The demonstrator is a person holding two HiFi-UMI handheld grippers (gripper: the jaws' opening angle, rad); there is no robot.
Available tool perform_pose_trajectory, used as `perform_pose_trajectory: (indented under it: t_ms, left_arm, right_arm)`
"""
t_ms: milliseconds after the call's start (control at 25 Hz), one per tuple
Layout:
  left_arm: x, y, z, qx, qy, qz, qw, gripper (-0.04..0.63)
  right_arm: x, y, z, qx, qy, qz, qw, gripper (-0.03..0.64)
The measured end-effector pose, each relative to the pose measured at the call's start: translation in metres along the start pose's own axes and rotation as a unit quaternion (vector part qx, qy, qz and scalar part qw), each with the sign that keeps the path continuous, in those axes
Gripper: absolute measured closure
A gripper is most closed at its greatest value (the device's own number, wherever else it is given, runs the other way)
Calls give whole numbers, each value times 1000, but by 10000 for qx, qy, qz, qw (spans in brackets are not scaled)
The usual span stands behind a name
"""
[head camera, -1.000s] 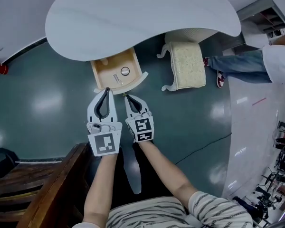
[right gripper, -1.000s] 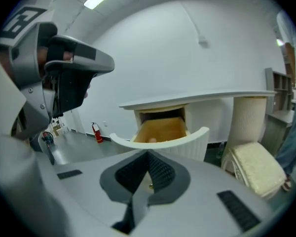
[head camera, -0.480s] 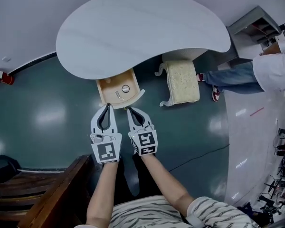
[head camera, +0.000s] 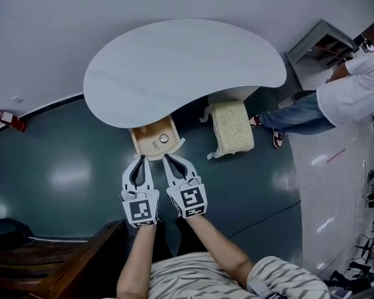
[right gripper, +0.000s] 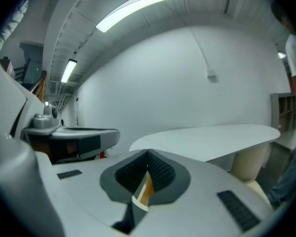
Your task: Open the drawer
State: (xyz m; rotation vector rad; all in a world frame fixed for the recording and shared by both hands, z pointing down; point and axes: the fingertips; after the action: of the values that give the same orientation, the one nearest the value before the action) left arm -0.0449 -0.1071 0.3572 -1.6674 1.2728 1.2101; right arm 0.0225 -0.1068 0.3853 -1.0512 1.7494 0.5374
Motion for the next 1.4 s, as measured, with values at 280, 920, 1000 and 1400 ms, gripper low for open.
perform_pose_trajectory:
  t_ms: [280, 920, 1000, 1400]
  left_arm:
    - [40, -8, 13, -148, -42, -81, 9998, 595]
    - [119, -26, 46, -425, -239, -175, 9987, 595]
    - [127, -26, 50, -447, -244, -152, 9986, 595]
    - [150, -30, 53, -586, -309, -82, 9978, 595]
  right_arm:
    - [52, 2, 27, 37, -248, 57, 9997, 603]
    - [148, 9, 76, -9, -799, 238, 9965, 603]
    - [155, 13, 80, 31, -839, 282, 9961, 603]
    - [178, 16, 91, 25, -931, 311, 9952, 603]
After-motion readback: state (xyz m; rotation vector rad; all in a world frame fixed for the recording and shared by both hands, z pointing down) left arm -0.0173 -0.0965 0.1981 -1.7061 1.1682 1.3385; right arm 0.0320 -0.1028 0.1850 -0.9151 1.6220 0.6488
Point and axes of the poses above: the fingertips, and each gripper's own axes: z backward along the fingers, y to its left, x out of its top, and after that the axes turned 9 degrees about y, right-handed
